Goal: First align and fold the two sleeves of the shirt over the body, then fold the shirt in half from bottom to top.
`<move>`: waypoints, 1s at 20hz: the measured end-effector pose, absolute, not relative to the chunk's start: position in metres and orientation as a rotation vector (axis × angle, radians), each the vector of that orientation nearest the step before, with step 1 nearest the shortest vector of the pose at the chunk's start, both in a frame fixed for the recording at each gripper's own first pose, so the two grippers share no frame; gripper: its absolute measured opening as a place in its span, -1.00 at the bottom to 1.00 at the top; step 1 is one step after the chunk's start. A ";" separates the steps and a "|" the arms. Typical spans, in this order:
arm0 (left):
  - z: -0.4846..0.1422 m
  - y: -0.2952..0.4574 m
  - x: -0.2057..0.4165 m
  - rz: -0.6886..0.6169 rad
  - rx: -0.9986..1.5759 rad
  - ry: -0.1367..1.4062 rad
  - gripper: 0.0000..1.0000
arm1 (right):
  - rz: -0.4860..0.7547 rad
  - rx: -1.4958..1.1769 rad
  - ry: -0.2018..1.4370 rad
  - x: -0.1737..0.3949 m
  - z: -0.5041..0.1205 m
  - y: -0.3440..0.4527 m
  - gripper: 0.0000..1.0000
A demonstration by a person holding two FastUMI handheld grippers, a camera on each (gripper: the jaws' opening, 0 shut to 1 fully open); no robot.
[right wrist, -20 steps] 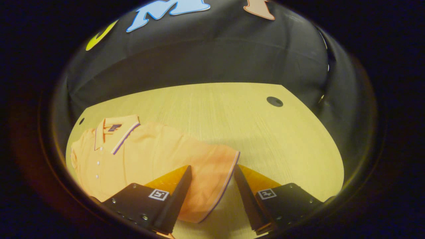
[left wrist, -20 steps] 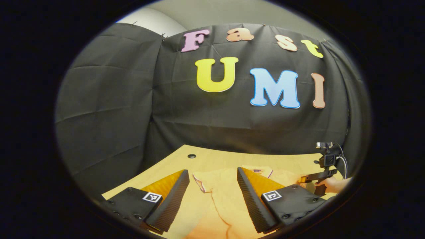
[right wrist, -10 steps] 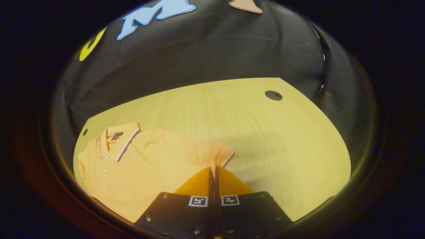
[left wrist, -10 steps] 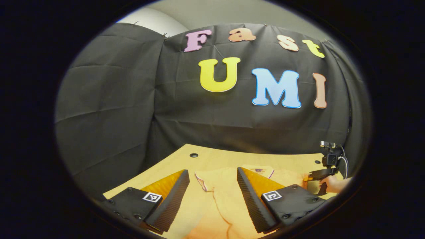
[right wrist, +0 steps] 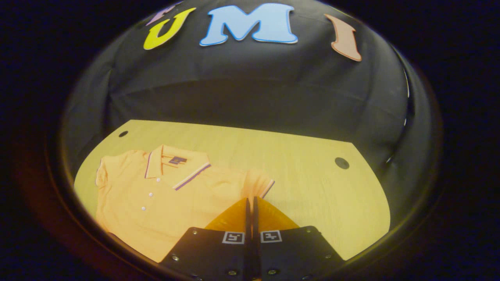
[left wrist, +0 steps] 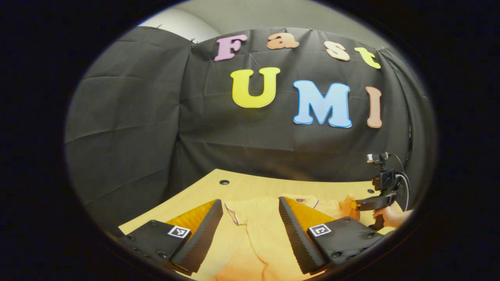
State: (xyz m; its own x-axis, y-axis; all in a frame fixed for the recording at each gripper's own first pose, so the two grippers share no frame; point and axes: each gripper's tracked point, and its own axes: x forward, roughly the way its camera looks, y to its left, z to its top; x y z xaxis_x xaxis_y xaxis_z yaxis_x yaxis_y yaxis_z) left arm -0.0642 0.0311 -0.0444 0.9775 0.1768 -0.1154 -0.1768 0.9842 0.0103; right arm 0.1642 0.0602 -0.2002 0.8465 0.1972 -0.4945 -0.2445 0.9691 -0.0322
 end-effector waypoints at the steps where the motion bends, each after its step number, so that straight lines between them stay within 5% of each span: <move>1: -0.044 0.031 -0.064 0.179 0.001 0.116 0.89 | 0.259 -0.119 0.506 0.162 -0.200 0.071 -0.99; 14: -0.054 0.051 -0.074 0.219 -0.010 0.128 0.86 | 0.434 -0.136 0.610 0.138 -0.225 0.136 -0.84; 20: -0.059 0.060 -0.063 0.191 -0.020 0.136 0.89 | 0.433 -0.140 0.598 0.128 -0.211 0.140 0.01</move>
State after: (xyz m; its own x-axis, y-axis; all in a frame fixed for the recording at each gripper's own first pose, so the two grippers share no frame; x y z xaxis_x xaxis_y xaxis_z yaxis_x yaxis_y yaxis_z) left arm -0.0631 0.0603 -0.0586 0.9726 0.1883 -0.1364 -0.1910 0.9816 -0.0073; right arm 0.1277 0.1400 -0.2111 0.7401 0.3535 -0.5722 -0.4333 0.9013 -0.0036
